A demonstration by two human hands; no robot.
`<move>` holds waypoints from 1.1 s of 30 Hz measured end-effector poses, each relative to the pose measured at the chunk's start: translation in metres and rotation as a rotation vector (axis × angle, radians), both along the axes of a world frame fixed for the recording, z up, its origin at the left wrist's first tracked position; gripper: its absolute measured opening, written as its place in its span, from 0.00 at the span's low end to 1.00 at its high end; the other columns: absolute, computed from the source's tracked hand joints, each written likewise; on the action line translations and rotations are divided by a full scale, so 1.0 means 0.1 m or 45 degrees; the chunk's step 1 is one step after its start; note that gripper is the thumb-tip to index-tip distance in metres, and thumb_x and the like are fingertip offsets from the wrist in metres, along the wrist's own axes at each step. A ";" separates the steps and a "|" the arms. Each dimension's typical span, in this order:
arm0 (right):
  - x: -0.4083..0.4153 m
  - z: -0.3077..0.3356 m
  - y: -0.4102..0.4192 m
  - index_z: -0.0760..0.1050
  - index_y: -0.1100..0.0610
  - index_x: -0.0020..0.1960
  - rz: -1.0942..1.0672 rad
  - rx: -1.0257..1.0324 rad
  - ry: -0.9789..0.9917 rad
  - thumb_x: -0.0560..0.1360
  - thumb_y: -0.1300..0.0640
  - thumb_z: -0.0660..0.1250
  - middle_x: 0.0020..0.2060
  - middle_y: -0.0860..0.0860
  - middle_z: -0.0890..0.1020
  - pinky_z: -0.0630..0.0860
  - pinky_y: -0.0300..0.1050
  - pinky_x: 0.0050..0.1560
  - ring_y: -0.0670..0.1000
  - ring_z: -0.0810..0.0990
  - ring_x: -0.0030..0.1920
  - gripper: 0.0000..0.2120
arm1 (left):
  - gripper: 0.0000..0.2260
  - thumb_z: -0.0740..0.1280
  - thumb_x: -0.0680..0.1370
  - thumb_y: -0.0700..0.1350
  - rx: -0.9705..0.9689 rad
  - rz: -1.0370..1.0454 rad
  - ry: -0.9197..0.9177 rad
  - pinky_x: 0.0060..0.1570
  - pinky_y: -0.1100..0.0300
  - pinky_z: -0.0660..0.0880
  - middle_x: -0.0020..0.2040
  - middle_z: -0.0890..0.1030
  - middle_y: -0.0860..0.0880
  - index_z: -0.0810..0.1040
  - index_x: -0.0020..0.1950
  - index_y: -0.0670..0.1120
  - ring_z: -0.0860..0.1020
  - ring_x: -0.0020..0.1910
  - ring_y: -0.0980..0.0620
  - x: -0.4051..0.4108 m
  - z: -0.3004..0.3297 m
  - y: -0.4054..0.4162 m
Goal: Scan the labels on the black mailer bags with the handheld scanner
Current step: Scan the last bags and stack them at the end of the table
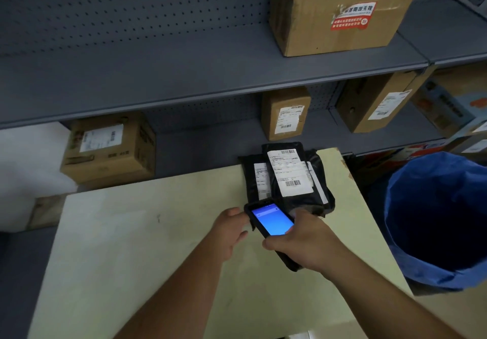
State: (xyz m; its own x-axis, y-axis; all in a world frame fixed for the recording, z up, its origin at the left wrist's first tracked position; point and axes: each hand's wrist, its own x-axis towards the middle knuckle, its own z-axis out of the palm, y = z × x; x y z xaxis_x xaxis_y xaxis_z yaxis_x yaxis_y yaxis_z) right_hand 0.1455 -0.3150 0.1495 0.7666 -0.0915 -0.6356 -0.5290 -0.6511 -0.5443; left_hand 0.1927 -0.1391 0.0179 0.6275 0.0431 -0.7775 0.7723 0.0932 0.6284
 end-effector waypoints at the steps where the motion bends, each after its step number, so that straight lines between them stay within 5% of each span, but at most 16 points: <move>1: -0.01 0.00 0.06 0.74 0.53 0.51 0.010 0.004 -0.003 0.65 0.46 0.80 0.44 0.51 0.83 0.77 0.46 0.39 0.54 0.87 0.47 0.22 | 0.24 0.71 0.79 0.47 0.017 0.007 0.001 0.62 0.54 0.81 0.70 0.80 0.47 0.75 0.75 0.48 0.79 0.65 0.51 -0.02 -0.01 0.07; 7: -0.05 -0.04 0.35 0.74 0.53 0.55 0.063 -0.001 -0.015 0.66 0.46 0.79 0.46 0.53 0.85 0.81 0.49 0.39 0.54 0.88 0.46 0.23 | 0.27 0.73 0.77 0.51 0.412 -0.160 -0.118 0.64 0.52 0.79 0.69 0.80 0.49 0.74 0.74 0.48 0.81 0.60 0.50 -0.12 -0.03 0.43; 10: -0.09 -0.12 0.51 0.74 0.53 0.53 0.075 0.005 -0.003 0.65 0.46 0.79 0.45 0.53 0.85 0.81 0.49 0.39 0.55 0.88 0.45 0.23 | 0.27 0.72 0.78 0.51 0.557 -0.310 -0.155 0.55 0.58 0.73 0.71 0.77 0.51 0.72 0.76 0.49 0.78 0.60 0.51 -0.26 -0.01 0.58; 15: -0.17 -0.28 0.73 0.73 0.52 0.53 0.088 0.011 0.018 0.65 0.47 0.79 0.45 0.52 0.84 0.82 0.50 0.39 0.55 0.88 0.44 0.22 | 0.30 0.71 0.79 0.51 0.694 -0.423 -0.188 0.59 0.59 0.72 0.75 0.74 0.50 0.68 0.79 0.51 0.76 0.70 0.50 -0.49 -0.08 0.82; 20: -0.26 -0.48 0.90 0.71 0.52 0.56 0.122 -0.035 0.014 0.66 0.46 0.78 0.46 0.51 0.83 0.85 0.52 0.41 0.53 0.86 0.43 0.25 | 0.30 0.70 0.79 0.52 0.834 -0.545 -0.225 0.59 0.60 0.73 0.77 0.71 0.50 0.66 0.80 0.51 0.76 0.70 0.50 -0.70 -0.13 1.04; 24: -0.39 -0.68 1.00 0.70 0.53 0.55 0.114 -0.077 -0.002 0.67 0.46 0.78 0.45 0.52 0.82 0.84 0.51 0.40 0.53 0.86 0.42 0.25 | 0.29 0.69 0.78 0.53 0.921 -0.613 -0.234 0.59 0.47 0.82 0.75 0.70 0.51 0.67 0.79 0.53 0.80 0.64 0.45 -0.88 -0.16 1.19; 28: -0.60 -0.89 1.11 0.68 0.52 0.58 0.092 -0.121 -0.001 0.67 0.44 0.78 0.47 0.52 0.80 0.86 0.53 0.43 0.53 0.84 0.43 0.27 | 0.29 0.69 0.79 0.52 0.971 -0.666 -0.247 0.68 0.51 0.76 0.78 0.68 0.52 0.66 0.80 0.52 0.73 0.73 0.49 -1.07 -0.21 1.30; 33: -0.84 -1.10 1.21 0.66 0.52 0.61 0.006 -0.138 0.007 0.69 0.46 0.78 0.49 0.51 0.78 0.84 0.51 0.41 0.51 0.82 0.42 0.28 | 0.29 0.69 0.79 0.53 0.987 -0.684 -0.247 0.68 0.49 0.76 0.78 0.68 0.51 0.66 0.80 0.52 0.73 0.73 0.49 -1.27 -0.28 1.39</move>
